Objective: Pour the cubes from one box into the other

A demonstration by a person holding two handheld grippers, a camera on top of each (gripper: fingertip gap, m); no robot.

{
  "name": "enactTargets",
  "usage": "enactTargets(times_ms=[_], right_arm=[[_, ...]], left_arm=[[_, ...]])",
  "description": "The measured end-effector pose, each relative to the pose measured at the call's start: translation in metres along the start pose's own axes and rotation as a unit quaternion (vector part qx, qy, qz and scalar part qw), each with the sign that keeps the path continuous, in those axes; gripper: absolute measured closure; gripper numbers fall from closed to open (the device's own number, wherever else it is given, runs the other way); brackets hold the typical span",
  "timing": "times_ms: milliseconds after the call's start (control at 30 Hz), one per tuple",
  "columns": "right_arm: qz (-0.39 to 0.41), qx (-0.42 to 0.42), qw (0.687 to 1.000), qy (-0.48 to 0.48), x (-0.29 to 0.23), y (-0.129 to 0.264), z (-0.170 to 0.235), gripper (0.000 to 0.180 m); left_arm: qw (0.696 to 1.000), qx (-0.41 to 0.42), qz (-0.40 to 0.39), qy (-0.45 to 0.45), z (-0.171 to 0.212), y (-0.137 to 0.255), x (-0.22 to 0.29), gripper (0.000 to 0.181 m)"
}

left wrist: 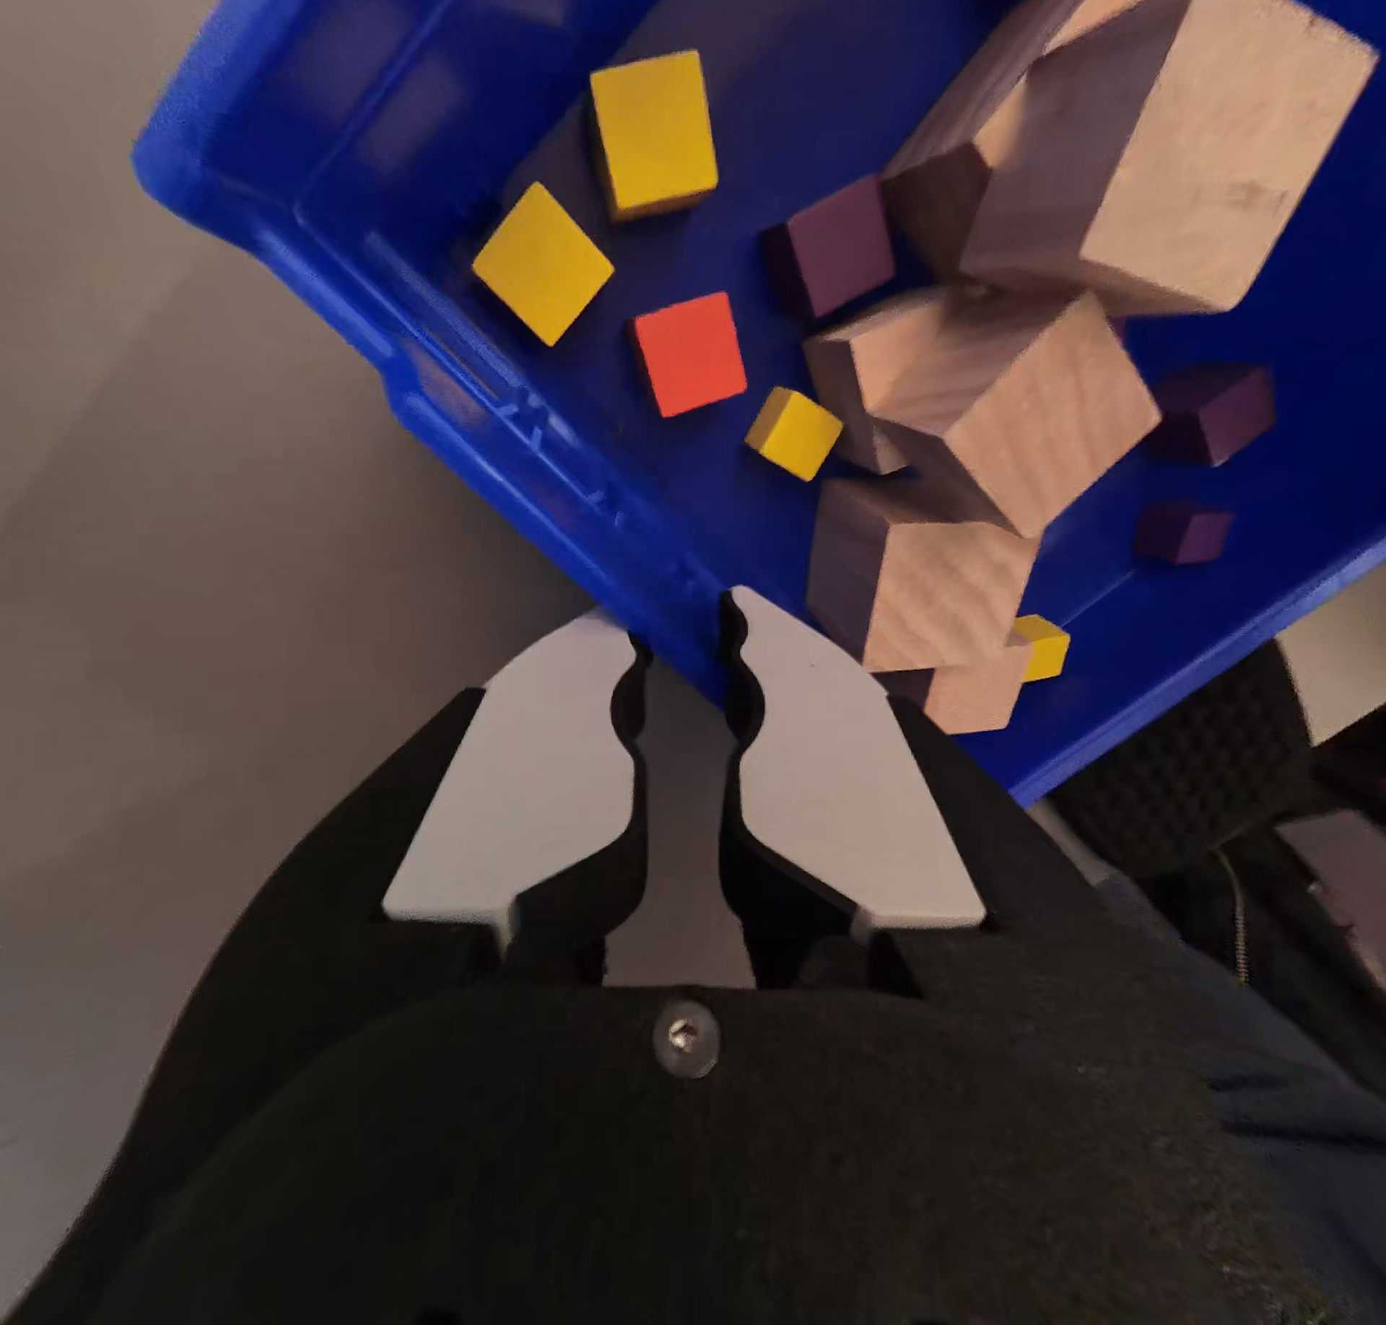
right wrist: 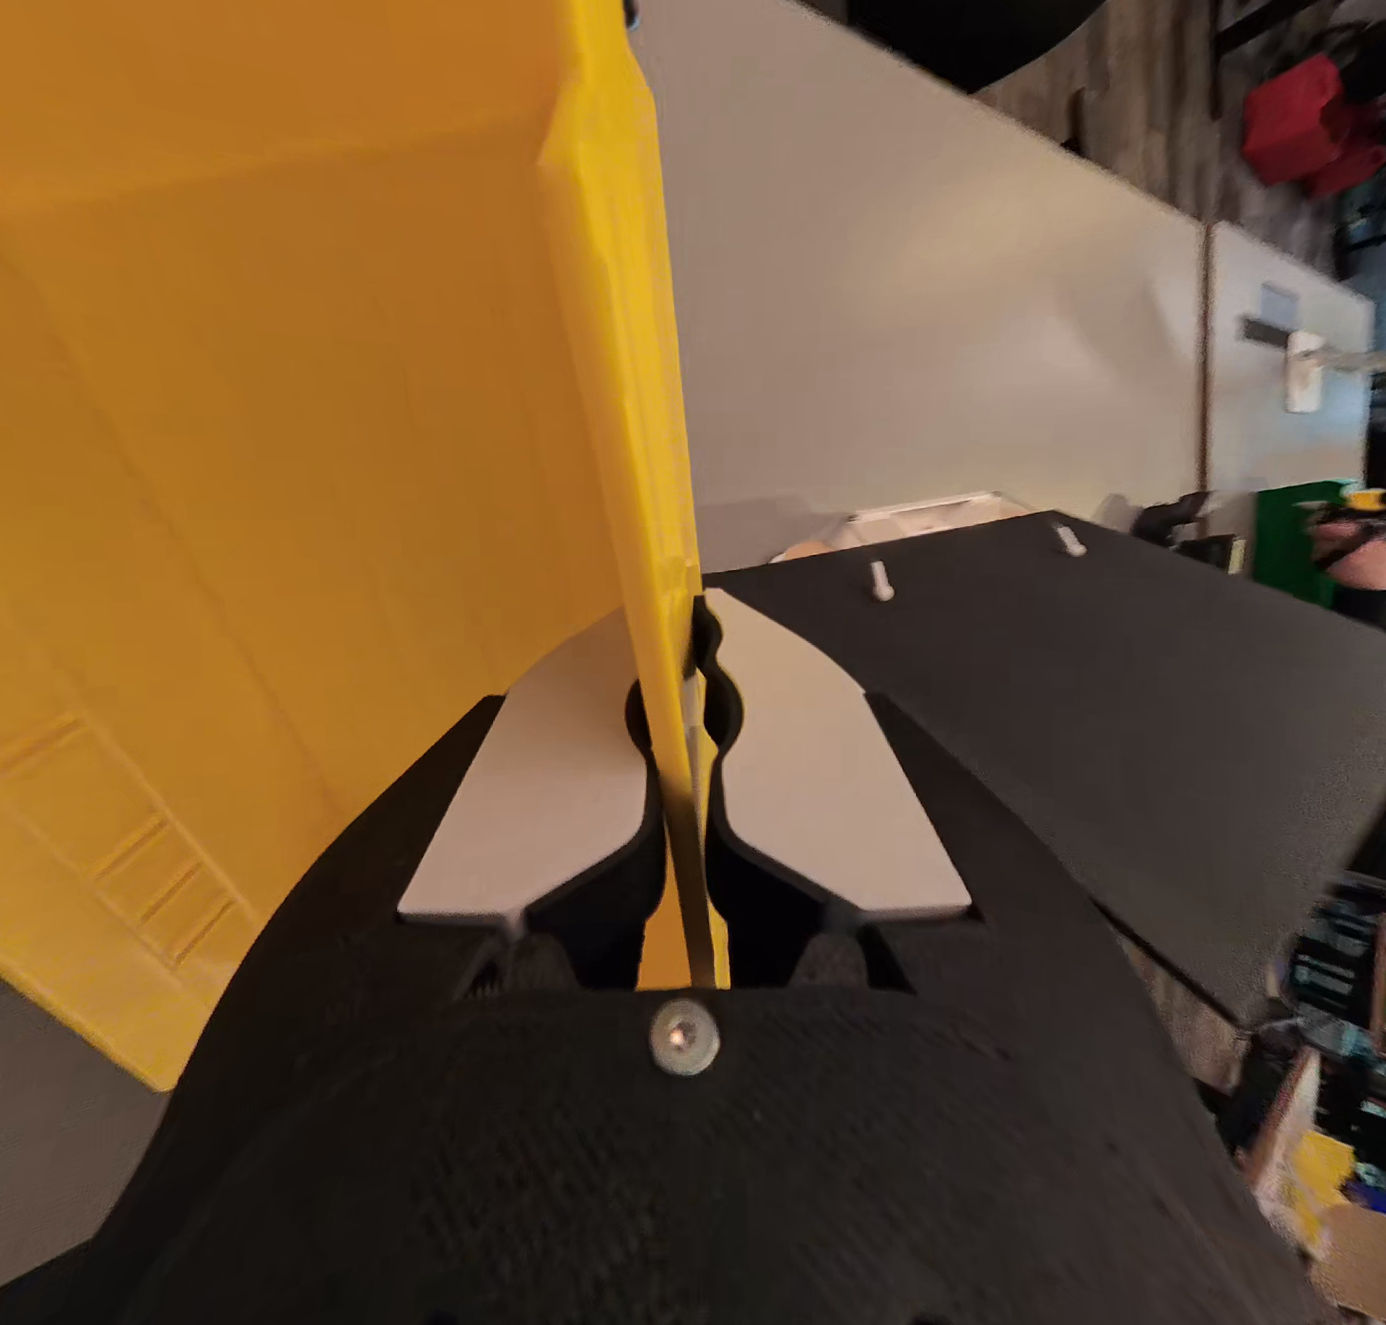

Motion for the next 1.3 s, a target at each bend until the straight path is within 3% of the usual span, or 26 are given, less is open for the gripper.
enactTargets(times_ms=[133, 333, 500, 1000, 1167, 1300], right_arm=[[-0.100, -0.043, 0.994, -0.027, -0.024, -0.015, 0.002, 0.174], [-0.286, -0.095, 0.950, -0.078, -0.072, -0.026, -0.007, 0.174], [-0.354, -0.125, 0.923, -0.087, -0.118, -0.027, -0.019, 0.173], [-0.390, -0.196, 0.899, -0.046, -0.242, -0.029, -0.046, 0.172], [-0.372, -0.216, 0.903, -0.005, -0.262, -0.031, -0.047, 0.171], [-0.364, -0.215, 0.905, -0.052, -0.249, -0.029, -0.055, 0.168]], left_arm=[[1.000, -0.009, -0.004, 0.007, 0.013, 0.008, -0.015, 0.164], [0.999, -0.015, -0.019, 0.022, 0.050, 0.032, -0.056, 0.163], [0.997, -0.026, -0.064, 0.044, 0.090, 0.060, -0.105, 0.162], [0.985, -0.005, -0.125, 0.117, 0.239, 0.143, -0.248, 0.160], [0.984, 0.005, -0.131, 0.121, 0.268, 0.156, -0.270, 0.160], [0.987, 0.034, -0.097, 0.123, 0.278, 0.160, -0.277, 0.163]])
Point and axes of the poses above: each gripper's, where its closed fingertips meet, y back along the fingers, z out of its underside, x = y × z across the jaws, the point moved 10 cm from there along y, back along the fingers, and after that the axes turned 15 degrees about z, right-handed, at the moved point
